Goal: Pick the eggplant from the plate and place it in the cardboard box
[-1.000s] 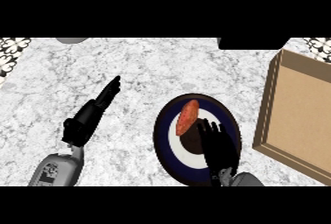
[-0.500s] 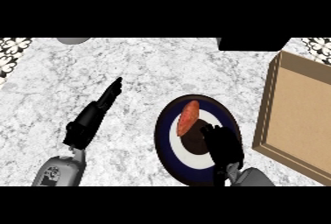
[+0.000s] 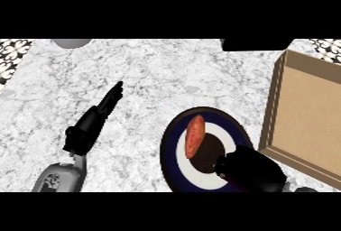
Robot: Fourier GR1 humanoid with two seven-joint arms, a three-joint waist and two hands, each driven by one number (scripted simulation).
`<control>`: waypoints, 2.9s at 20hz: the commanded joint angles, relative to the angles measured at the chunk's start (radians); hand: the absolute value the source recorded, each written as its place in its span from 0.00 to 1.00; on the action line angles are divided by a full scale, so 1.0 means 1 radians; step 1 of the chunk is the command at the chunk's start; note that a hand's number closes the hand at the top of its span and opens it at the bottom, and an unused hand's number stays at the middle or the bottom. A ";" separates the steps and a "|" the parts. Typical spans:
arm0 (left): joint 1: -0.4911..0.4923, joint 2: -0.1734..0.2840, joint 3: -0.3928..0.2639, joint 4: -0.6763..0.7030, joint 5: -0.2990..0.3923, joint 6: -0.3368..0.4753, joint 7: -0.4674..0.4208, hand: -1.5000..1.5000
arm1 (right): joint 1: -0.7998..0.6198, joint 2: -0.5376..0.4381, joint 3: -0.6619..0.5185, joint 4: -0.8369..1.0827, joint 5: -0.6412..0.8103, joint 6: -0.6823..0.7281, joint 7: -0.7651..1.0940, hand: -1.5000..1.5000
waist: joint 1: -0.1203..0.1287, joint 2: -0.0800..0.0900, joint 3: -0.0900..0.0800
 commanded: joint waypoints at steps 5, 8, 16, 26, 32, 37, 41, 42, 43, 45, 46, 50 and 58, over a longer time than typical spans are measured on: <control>0.023 0.003 0.026 -0.003 0.006 0.018 -0.006 0.50 | 0.037 -0.251 -0.172 -0.111 -0.166 -0.254 -0.451 1.00 | -0.060 0.001 0.007; 0.025 0.008 0.035 -0.008 0.005 0.023 -0.015 0.50 | 0.061 -0.312 -0.269 -0.081 -0.271 -0.312 -0.596 1.00 | -0.070 0.008 0.007; 0.047 0.021 0.055 -0.011 0.004 0.030 -0.021 0.50 | 0.146 -0.464 -0.487 0.039 -0.601 -0.302 -1.006 1.00 | -0.091 0.009 0.004; 0.035 0.016 0.043 -0.016 0.001 0.024 -0.018 0.50 | 0.214 -0.634 -0.728 0.255 -1.003 -0.130 -1.199 1.00 | -0.075 0.007 -0.001; 0.033 0.018 0.032 -0.023 0.023 -0.011 -0.007 0.50 | 0.213 -0.743 -0.836 0.410 -1.159 -0.017 -1.238 1.00 | -0.022 0.011 -0.003; 0.007 0.000 0.007 0.003 0.005 -0.010 -0.024 0.50 | 0.233 -0.802 -0.834 0.460 -1.214 0.060 -1.256 1.00 | -0.006 0.018 -0.005; -0.007 0.021 0.019 -0.013 0.012 -0.026 -0.009 0.50 | 0.236 -0.826 -0.836 0.488 -1.255 0.078 -1.257 1.00 | 0.017 0.019 -0.004; 0.002 0.021 0.005 -0.005 0.004 -0.034 -0.025 0.50 | 0.234 -0.828 -0.828 0.502 -1.263 0.085 -1.245 1.00 | 0.028 0.022 -0.004; -0.006 0.007 0.008 -0.020 0.018 -0.028 -0.013 0.50 | 0.228 -0.827 -0.824 0.510 -1.280 0.092 -1.229 1.00 | 0.040 0.023 -0.004; -0.042 0.002 0.002 0.025 0.005 -0.029 -0.011 0.50 | 0.214 -0.856 -0.819 0.508 -1.295 0.114 -1.212 1.00 | 0.034 0.027 -0.006; -0.030 -0.020 -0.021 -0.003 -0.010 -0.010 -0.001 0.50 | 0.202 -0.854 -0.822 0.526 -1.311 0.115 -1.201 1.00 | 0.047 0.024 -0.005; -0.068 -0.048 -0.035 0.040 -0.044 0.020 -0.014 0.50 | 0.150 -0.827 -0.789 0.559 -1.273 0.057 -1.190 1.00 | 0.062 0.032 -0.006; -0.071 -0.032 -0.032 0.006 -0.019 -0.021 0.011 0.50 | 0.026 -0.723 -0.666 0.544 -1.118 -0.076 -1.146 1.00 | 0.085 0.030 -0.006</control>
